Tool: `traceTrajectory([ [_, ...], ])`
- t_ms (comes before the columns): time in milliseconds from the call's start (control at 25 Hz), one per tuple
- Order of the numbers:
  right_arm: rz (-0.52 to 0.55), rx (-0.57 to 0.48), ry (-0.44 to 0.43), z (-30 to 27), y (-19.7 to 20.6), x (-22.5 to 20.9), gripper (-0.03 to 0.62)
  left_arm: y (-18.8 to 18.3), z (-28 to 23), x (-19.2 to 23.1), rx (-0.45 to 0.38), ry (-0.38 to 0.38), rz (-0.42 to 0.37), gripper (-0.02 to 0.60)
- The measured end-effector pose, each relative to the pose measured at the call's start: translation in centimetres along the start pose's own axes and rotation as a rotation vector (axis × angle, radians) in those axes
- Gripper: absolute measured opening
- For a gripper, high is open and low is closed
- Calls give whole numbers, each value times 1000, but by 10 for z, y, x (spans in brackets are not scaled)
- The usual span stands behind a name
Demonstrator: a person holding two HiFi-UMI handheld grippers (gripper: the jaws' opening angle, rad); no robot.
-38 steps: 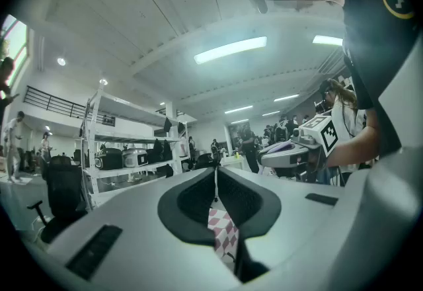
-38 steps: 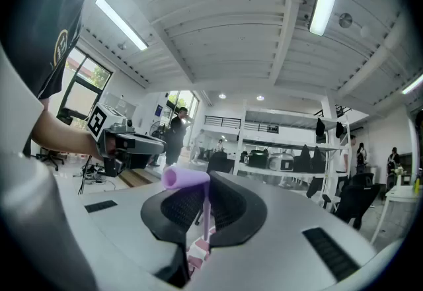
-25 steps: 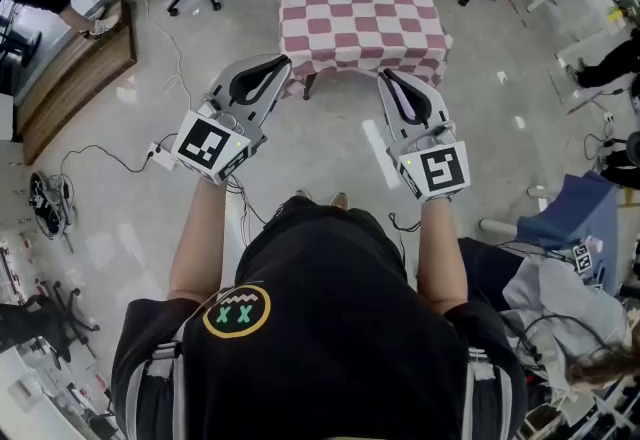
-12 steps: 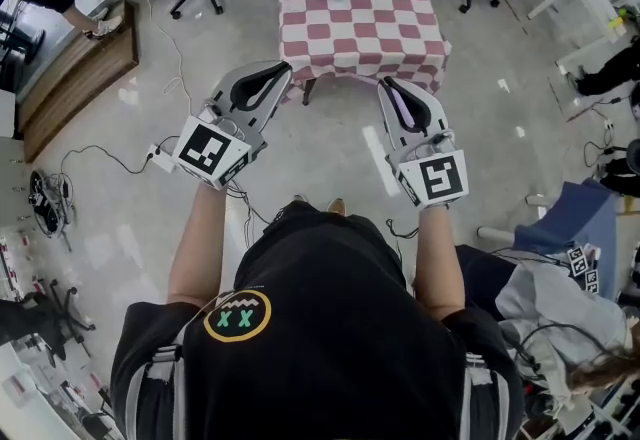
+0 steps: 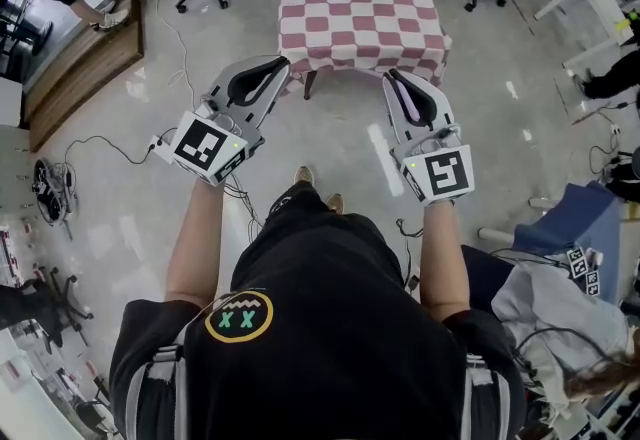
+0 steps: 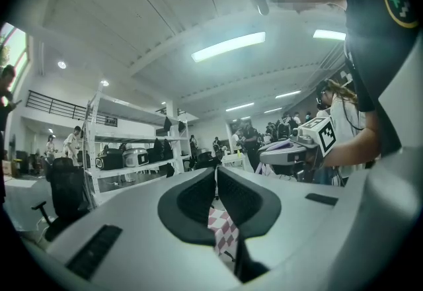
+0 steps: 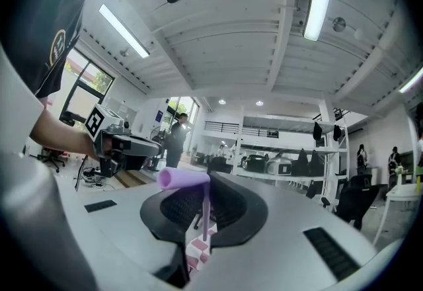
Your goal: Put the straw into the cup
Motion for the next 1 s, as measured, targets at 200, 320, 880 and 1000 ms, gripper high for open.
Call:
traceTrajectory([
  [200, -2, -4, 11, 5, 7, -5, 51, 3, -5, -7, 1, 6, -12, 29],
  [320, 1, -3, 11, 1, 14, -11, 51, 8, -13, -8, 3, 19, -17, 29],
  [880, 27, 20, 22, -60, 49, -82, 51, 45, -97, 48, -14, 17, -9, 29],
  [1000, 27, 33, 16, -80, 53, -103, 51, 51, -119, 68, -11, 7, 7, 29],
])
Point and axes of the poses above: the fingertips, and each gripper's own axes: z backward along the fingers, x to its left, y out of its underside, the point moved 3 cm from there along z, backward along the fingers, and after that the axes turned 13 degrees about -y, right-handed, at the moved point
